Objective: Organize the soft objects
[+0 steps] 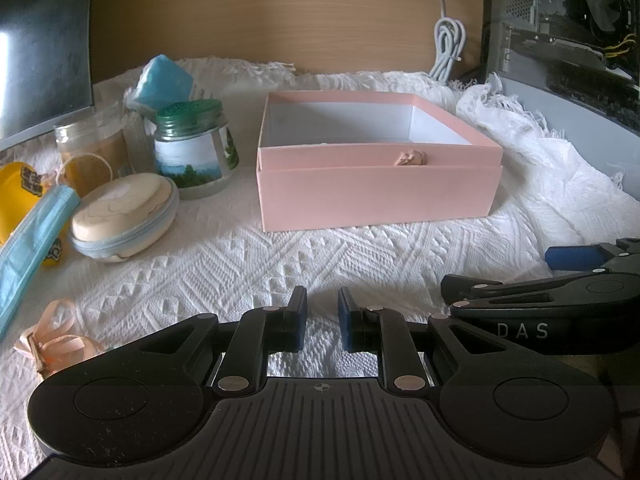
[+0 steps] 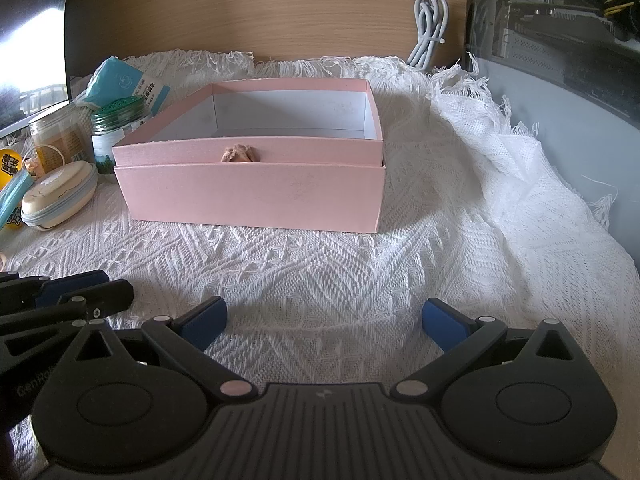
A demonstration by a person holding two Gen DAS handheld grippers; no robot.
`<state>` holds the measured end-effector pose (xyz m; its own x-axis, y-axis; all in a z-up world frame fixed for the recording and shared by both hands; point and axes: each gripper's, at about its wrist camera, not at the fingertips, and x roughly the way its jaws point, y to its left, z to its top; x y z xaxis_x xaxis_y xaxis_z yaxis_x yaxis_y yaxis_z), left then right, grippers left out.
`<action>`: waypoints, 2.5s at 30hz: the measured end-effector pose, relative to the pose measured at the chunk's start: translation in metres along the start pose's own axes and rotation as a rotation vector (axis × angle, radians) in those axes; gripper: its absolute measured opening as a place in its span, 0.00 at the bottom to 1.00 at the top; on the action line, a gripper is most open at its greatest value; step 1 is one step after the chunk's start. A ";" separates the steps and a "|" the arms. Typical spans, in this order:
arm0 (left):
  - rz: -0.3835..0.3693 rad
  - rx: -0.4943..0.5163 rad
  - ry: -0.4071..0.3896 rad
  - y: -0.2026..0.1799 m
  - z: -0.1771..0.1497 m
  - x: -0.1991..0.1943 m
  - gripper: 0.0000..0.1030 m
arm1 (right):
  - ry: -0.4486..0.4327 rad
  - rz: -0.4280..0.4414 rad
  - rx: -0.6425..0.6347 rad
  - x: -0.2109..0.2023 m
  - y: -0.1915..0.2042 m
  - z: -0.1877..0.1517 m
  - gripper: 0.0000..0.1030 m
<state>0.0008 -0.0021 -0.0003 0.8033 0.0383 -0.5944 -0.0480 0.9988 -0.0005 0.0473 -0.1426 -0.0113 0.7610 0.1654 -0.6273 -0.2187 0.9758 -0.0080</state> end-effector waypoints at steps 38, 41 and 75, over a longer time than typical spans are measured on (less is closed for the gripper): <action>-0.055 -0.378 -0.078 0.181 0.071 -0.065 0.18 | 0.170 0.130 -0.078 -0.018 0.023 0.036 1.00; 0.014 -0.605 -0.006 0.263 0.090 -0.064 0.18 | 0.107 0.238 -0.067 -0.031 0.043 0.059 1.00; 0.079 -1.024 -0.046 0.384 0.111 0.044 0.19 | 0.156 0.257 -0.218 -0.021 0.125 0.068 0.94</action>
<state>0.0836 0.3862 0.0623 0.7965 0.1258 -0.5914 -0.5681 0.4905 -0.6608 0.0455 -0.0148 0.0538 0.5659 0.3610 -0.7412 -0.5282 0.8490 0.0102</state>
